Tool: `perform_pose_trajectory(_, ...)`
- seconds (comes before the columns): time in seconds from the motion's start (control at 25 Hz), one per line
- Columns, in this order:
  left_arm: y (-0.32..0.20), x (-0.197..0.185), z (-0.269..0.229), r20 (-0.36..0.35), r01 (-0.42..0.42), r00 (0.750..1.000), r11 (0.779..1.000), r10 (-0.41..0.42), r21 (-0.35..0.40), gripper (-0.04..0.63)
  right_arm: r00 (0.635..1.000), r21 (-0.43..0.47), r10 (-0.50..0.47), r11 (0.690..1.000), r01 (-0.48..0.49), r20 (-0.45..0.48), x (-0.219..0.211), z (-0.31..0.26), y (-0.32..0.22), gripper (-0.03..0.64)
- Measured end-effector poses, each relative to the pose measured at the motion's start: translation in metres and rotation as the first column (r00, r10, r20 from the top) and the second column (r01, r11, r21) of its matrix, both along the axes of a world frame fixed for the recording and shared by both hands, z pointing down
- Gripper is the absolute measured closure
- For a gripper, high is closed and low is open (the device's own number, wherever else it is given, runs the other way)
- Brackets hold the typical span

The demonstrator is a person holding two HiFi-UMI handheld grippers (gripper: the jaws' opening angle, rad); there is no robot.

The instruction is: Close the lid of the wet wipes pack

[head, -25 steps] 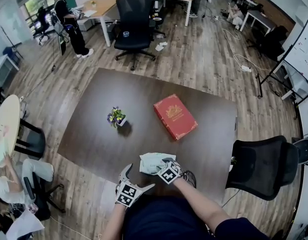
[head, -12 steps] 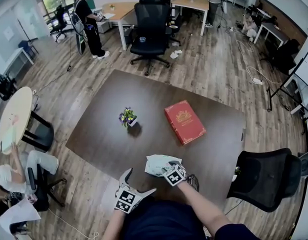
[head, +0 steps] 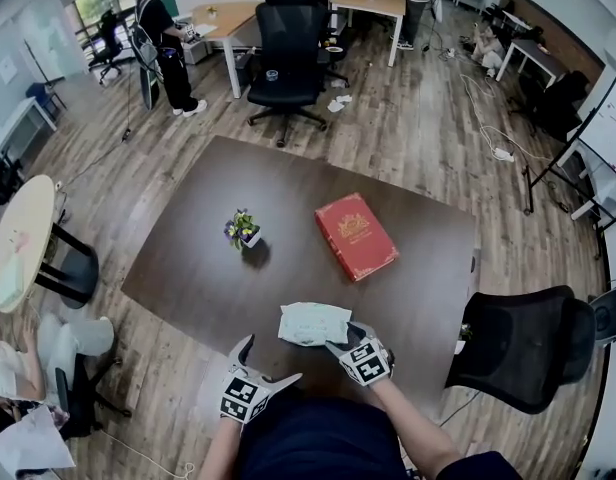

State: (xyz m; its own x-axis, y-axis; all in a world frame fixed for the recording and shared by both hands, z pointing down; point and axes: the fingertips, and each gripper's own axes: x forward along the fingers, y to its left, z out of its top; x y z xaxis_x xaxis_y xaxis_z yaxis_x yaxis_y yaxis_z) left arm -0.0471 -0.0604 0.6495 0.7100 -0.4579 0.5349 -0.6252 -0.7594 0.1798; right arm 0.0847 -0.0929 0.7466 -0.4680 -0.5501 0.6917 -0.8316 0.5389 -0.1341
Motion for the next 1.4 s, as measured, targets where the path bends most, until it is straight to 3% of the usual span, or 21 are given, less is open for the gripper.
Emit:
perform_pose_trajectory(0.4,-0.01,0.004,-0.002,-0.026,0.004,1.0,1.0,-0.004,0.001,-0.005,0.989,0.013,0.103,0.994,-0.105,0.108,0.043,-0.063,0.031,0.147)
perform_pose_trajectory(0.72,-0.009,0.001,-0.002,-0.029,0.008,1.0,1.0,-0.008,-0.001,-0.005,0.975,0.015,0.134,0.99,-0.139,0.175,0.055,-0.077,0.05,0.104)
perform_pose_trajectory(1.4,0.008,-0.015,-0.001,-0.021,0.02,1.0,1.0,-0.02,-0.017,-0.005,0.983,0.041,0.103,0.993,-0.11,0.149,0.048,-0.091,0.058,0.095)
